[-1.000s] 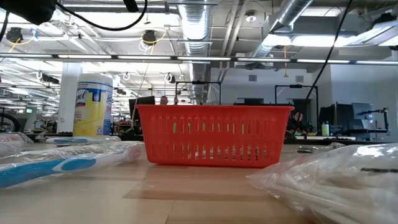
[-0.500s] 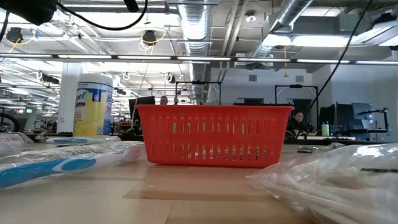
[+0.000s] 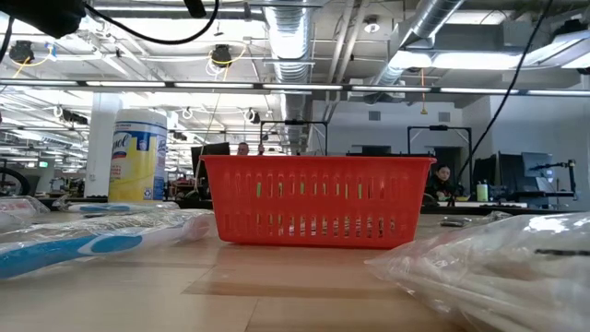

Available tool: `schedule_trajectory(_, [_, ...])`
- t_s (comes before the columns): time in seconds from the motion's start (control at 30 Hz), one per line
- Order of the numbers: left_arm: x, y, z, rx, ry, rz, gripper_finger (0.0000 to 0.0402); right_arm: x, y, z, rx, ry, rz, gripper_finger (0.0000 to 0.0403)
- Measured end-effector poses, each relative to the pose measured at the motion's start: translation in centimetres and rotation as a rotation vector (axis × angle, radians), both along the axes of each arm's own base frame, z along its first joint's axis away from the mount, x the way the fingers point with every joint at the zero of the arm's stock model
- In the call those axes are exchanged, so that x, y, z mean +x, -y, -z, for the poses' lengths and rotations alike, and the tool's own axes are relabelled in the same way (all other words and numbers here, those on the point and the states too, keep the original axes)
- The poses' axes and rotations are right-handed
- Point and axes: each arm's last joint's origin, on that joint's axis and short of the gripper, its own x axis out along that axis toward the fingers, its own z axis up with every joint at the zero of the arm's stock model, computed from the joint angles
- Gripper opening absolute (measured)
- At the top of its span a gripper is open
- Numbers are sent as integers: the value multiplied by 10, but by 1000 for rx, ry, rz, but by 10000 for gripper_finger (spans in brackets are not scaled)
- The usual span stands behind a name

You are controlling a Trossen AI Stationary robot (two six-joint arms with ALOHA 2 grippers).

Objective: Pick & Place Travel size toiletries
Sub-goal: Put the transparent cotton pack into the orange basket

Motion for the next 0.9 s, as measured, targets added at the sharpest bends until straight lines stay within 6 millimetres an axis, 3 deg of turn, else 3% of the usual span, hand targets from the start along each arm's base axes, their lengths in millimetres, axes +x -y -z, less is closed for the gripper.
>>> schedule_trajectory(0.27, [-1,2,-2,58,26,49,259,37,2,10,-7,45,-87,0])
schedule_trajectory(0.53, [5,6,0,88,59,79,259,72,1,4,-20,46,-141,0])
schedule_trajectory(0.9, [9,9,-5,123,88,130,259,88,-2,9,-36,-34,-147,0])
